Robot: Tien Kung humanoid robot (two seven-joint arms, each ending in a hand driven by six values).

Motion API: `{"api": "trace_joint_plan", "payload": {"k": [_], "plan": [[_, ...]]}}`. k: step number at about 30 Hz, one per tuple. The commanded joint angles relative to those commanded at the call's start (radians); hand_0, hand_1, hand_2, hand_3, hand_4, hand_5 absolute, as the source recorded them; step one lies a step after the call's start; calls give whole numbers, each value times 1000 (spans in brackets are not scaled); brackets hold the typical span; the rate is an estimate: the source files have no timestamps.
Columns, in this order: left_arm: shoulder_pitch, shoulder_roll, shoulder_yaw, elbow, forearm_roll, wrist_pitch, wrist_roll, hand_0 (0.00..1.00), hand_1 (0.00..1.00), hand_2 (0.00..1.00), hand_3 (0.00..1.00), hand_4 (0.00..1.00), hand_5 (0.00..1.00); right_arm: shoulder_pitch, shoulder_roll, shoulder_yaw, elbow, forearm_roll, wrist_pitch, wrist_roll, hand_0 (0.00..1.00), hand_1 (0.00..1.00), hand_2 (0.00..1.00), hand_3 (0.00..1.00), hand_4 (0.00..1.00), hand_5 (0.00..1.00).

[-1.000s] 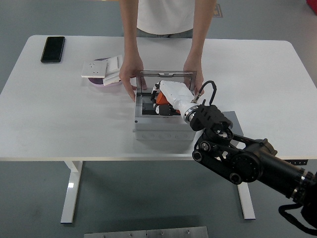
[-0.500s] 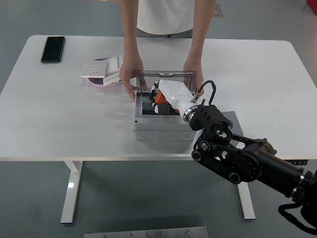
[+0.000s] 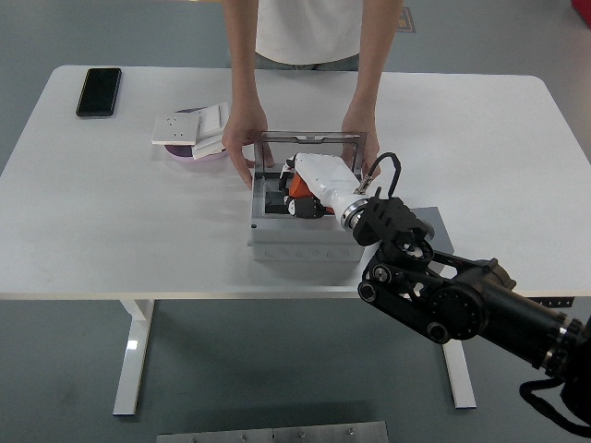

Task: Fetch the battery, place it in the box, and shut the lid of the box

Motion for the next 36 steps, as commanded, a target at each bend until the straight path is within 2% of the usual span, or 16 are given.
{"api": "trace_joint_plan", "payload": {"k": [5,6,11,12,17,18,25,30,36], "plan": [[-1,0,-2,0,3,0,1,613,739,602,549,391,2,1,-1,3,-2,1,2,4,410,445,522,550,601,2],[-1,0,-2,0,3,0,1,613,739,602,549,390,2,1,-1,4,-2,2,2,4,528,575,606,607,601,55],[1,-1,-2,0,2,0,1,613,739,602,549,390,2,1,-1,4,-5,10,9,10,528,575,606,607,601,55],[1,-1,-2,0,2,1,1,613,739,601,549,390,2,1,0,4,-5,11,9,11,609,626,619,630,657,81],[2,0,-5,-1,4,1,2,613,739,601,549,390,2,1,2,1,-7,15,10,11,609,626,619,630,657,81],[2,0,-5,-1,4,1,2,613,739,602,548,390,2,1,2,0,-7,15,10,10,676,641,628,637,672,67],[3,-2,-7,-1,7,0,5,613,739,602,548,389,2,4,1,4,6,9,19,1,679,643,628,639,692,83],[5,-4,-7,-1,7,0,6,613,739,602,548,390,2,6,-14,18,37,-4,42,-17,694,641,630,639,706,96],[10,-7,-1,-1,-4,2,2,612,739,603,548,391,2,8,-70,53,145,-28,112,-75,672,627,621,639,712,100]]}}
